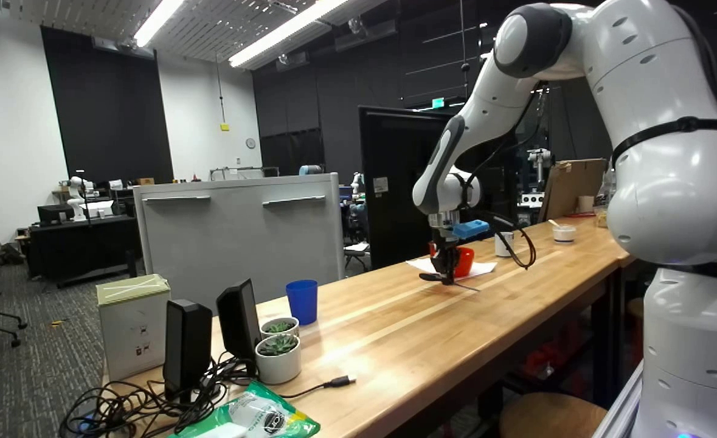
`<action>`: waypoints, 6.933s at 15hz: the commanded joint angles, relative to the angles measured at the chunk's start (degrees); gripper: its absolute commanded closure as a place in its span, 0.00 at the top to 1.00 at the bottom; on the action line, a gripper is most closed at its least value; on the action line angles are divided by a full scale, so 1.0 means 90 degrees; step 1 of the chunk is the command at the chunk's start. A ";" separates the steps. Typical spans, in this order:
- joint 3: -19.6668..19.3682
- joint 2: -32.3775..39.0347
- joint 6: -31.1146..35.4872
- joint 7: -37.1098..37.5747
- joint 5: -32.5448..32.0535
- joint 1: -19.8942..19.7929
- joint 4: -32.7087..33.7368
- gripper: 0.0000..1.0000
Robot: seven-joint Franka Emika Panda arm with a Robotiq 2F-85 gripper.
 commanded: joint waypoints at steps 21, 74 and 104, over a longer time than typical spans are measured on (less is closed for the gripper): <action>0.0636 0.0113 -0.0009 0.2575 0.0019 0.1811 0.0330 0.06; 0.0978 -0.1142 0.0414 0.2316 -0.0132 0.2030 -0.1352 1.00; 0.1083 0.0542 0.0162 0.2110 -0.0447 0.2145 0.0280 0.00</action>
